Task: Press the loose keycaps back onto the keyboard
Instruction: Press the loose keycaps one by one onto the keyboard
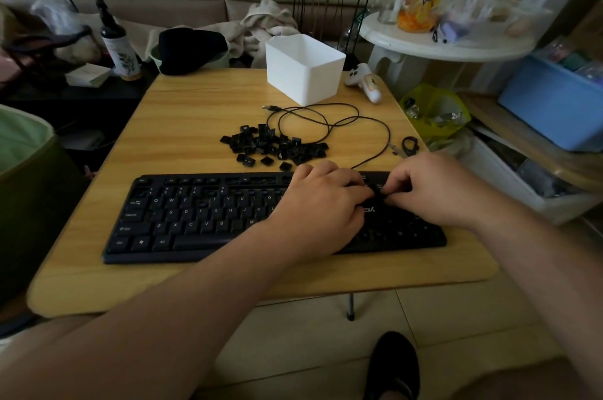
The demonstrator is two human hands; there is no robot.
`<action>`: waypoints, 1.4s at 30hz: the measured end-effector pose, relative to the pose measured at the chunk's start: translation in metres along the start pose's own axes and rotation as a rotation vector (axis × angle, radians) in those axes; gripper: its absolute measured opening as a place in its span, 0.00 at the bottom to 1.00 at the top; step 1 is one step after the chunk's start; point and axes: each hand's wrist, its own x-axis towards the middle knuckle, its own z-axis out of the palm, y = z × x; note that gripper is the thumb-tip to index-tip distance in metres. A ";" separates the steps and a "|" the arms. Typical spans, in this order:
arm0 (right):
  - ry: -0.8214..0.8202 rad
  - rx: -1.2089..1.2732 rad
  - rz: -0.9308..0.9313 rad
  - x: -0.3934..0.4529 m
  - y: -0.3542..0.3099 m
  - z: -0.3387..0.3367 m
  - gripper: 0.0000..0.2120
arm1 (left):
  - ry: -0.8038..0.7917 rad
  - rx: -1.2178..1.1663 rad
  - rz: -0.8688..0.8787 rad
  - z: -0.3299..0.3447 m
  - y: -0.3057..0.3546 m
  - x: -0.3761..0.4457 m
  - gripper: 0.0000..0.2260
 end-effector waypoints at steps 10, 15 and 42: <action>0.011 -0.168 -0.029 0.003 -0.003 0.005 0.07 | -0.006 0.051 0.013 -0.001 0.005 -0.001 0.22; -0.036 -0.166 -0.005 0.002 -0.003 0.003 0.07 | -0.010 0.080 0.024 0.001 0.005 -0.001 0.21; 0.055 0.283 0.240 0.009 -0.003 0.005 0.09 | -0.034 -0.103 -0.005 -0.012 -0.008 0.005 0.15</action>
